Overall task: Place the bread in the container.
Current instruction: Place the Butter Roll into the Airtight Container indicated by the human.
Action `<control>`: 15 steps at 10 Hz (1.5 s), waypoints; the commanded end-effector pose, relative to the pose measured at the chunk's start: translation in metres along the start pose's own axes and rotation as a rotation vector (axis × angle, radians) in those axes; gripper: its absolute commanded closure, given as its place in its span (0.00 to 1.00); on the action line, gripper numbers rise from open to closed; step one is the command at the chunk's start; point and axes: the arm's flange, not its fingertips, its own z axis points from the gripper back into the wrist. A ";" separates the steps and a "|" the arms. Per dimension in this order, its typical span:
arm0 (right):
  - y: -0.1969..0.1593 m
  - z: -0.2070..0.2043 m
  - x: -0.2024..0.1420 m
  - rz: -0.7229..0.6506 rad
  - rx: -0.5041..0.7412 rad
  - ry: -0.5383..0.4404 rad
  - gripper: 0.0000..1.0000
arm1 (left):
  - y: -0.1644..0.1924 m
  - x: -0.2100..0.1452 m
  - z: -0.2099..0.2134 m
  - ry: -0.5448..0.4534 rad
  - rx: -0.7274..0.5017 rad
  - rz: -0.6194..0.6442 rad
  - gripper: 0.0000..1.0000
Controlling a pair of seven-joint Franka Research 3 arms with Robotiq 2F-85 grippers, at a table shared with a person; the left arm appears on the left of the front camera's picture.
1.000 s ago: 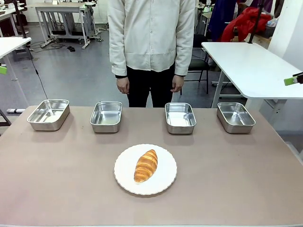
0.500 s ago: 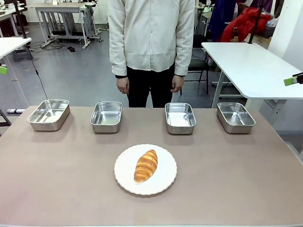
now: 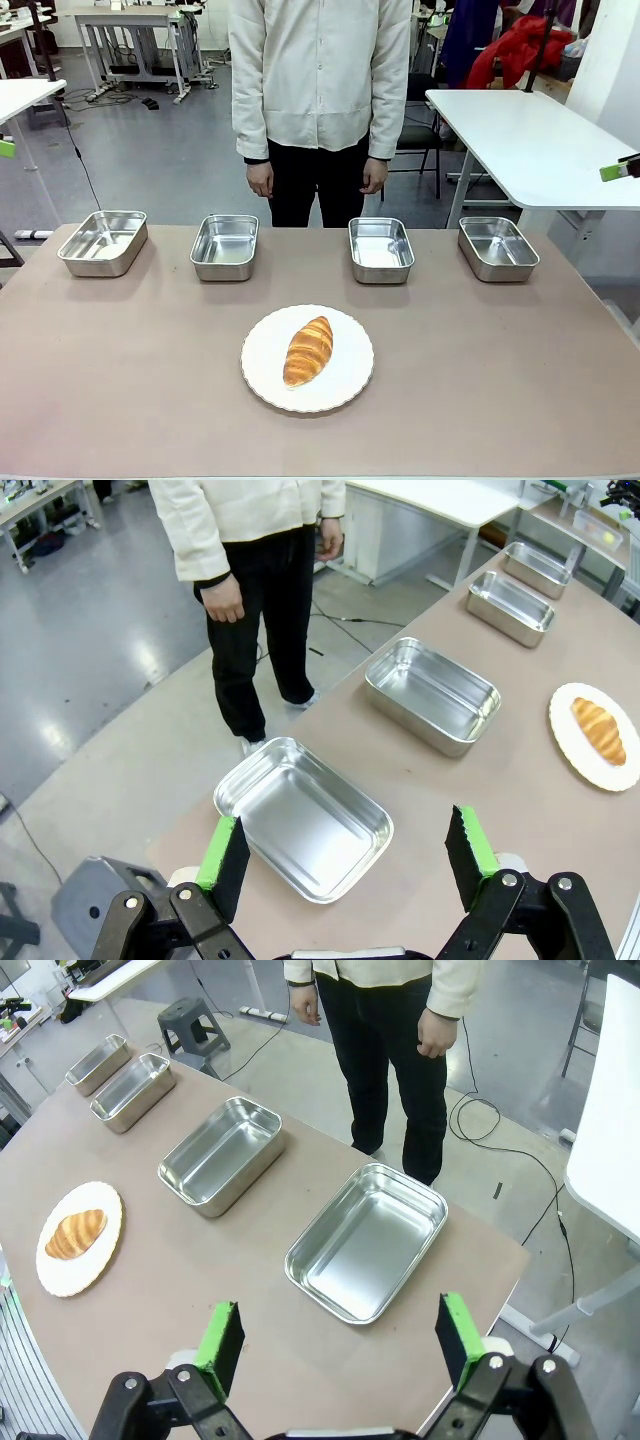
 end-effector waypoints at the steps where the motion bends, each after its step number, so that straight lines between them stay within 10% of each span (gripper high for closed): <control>1: 0.000 -0.001 0.000 0.000 0.004 -0.006 0.00 | -0.001 0.001 0.001 -0.012 0.000 -0.007 0.00; 15: 0.000 -0.001 0.000 0.000 0.004 -0.006 0.00 | -0.001 0.001 0.001 -0.012 0.000 -0.007 0.00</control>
